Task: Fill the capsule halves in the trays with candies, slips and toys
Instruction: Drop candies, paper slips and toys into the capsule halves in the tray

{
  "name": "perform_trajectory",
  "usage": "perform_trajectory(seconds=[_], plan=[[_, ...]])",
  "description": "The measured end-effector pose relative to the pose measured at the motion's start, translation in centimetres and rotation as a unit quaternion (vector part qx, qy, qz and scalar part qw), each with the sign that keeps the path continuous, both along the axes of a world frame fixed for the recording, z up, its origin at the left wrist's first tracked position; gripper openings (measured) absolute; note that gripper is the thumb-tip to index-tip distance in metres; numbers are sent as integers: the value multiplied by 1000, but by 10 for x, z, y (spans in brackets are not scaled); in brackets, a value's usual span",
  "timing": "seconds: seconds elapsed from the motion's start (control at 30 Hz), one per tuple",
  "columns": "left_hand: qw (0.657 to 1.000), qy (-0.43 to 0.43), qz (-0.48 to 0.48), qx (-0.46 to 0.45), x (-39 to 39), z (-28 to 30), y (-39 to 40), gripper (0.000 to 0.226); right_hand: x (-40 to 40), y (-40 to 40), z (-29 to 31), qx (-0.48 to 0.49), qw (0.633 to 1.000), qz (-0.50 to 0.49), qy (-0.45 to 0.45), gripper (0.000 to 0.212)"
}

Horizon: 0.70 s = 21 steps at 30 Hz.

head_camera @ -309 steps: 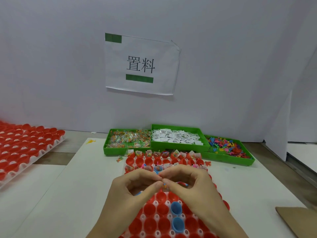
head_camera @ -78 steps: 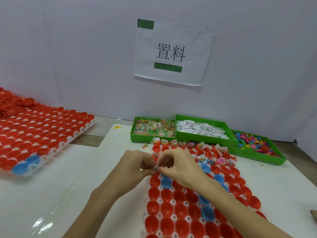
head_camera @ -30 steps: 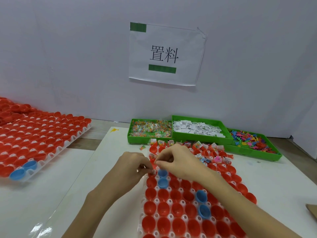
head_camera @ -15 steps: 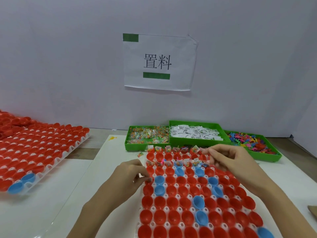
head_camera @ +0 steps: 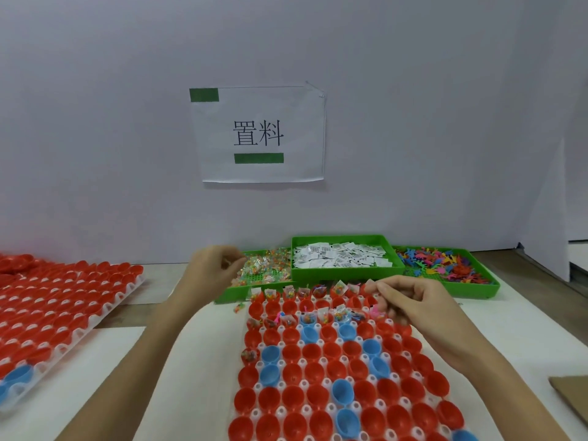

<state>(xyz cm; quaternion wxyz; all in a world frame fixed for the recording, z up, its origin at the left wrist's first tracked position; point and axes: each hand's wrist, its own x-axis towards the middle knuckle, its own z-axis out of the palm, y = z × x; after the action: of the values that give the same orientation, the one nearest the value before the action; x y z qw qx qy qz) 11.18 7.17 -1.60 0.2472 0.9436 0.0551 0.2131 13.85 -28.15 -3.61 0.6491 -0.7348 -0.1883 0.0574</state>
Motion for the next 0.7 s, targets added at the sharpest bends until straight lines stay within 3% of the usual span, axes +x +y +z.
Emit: perform_trajectory(seconds=[0.13, 0.23, 0.37, 0.57, 0.63, 0.7], plan=[[996, 90, -8, 21, 57, -9, -14, 24, 2, -1, -2, 17, 1000, -14, 5, 22], [988, 147, 11, 51, 82, -21, -20, 46, 2, -1, -3, 24, 1000, -14, 4, 22], [971, 223, 28, 80, 98, -25, -25, 30, 5, -2, -4, 26, 999, -26, 3, 24], [975, 206, 43, 78, 101, -23, -20, 11, 7, -4, -7, 16, 999, -50, -5, 22], [982, 162, 52, 85, 94, -24, -17, 19, 8, -4, -8, 13, 998, -53, -7, 23], [992, 81, 56, 78, 79, -24, -16, 11, 9, -5, -9, 11, 998, -54, -10, 24]])
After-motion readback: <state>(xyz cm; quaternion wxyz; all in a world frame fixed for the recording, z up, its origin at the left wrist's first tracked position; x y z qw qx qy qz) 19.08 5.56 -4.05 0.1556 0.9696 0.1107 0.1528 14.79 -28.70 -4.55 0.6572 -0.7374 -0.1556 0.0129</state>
